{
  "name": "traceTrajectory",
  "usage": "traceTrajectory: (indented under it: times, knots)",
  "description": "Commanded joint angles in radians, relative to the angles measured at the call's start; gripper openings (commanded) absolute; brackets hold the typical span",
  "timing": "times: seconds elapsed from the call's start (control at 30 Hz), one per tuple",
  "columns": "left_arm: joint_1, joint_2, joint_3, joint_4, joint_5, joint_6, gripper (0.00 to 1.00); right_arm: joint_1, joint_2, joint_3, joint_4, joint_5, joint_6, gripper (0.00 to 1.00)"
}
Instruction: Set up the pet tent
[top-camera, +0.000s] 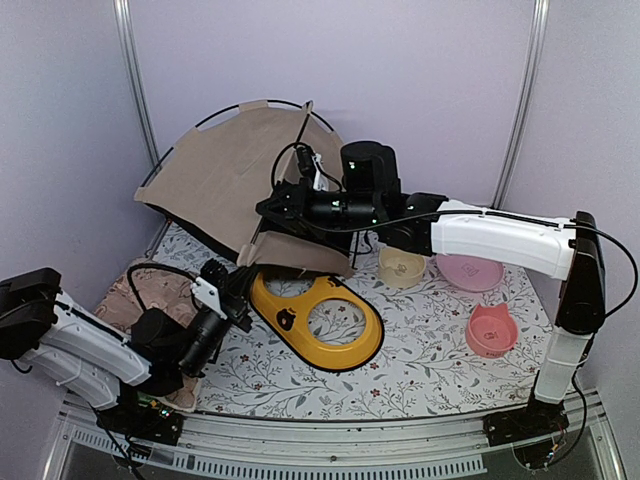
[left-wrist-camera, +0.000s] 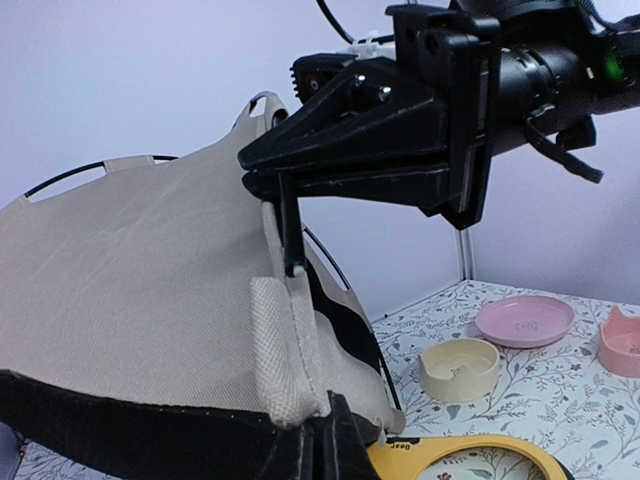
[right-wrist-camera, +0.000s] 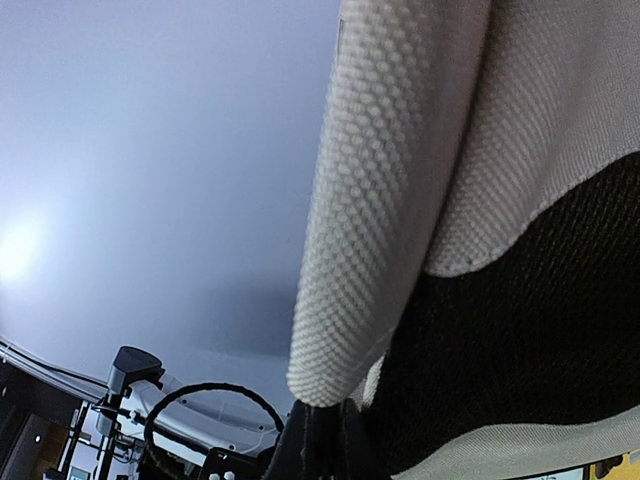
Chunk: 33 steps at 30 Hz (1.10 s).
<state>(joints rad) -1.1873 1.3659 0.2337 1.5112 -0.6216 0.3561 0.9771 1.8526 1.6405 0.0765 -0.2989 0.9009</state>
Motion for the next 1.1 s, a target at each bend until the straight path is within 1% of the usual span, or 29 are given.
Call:
traceTrajectory:
  times: [0.0,0.4,1.07]
  knots:
    - [-0.057,0.011,-0.009,0.112,0.052,0.024,0.00,-0.053,0.009,0.039,0.102,0.182,-0.005,0.00]
    - [-0.063,0.027,0.003,0.124,0.033,0.031,0.00,-0.050,0.036,0.047,0.097,0.146,0.000,0.00]
    - [-0.061,0.051,0.015,0.147,-0.004,0.046,0.00,-0.039,0.010,-0.031,0.091,0.136,-0.008,0.00]
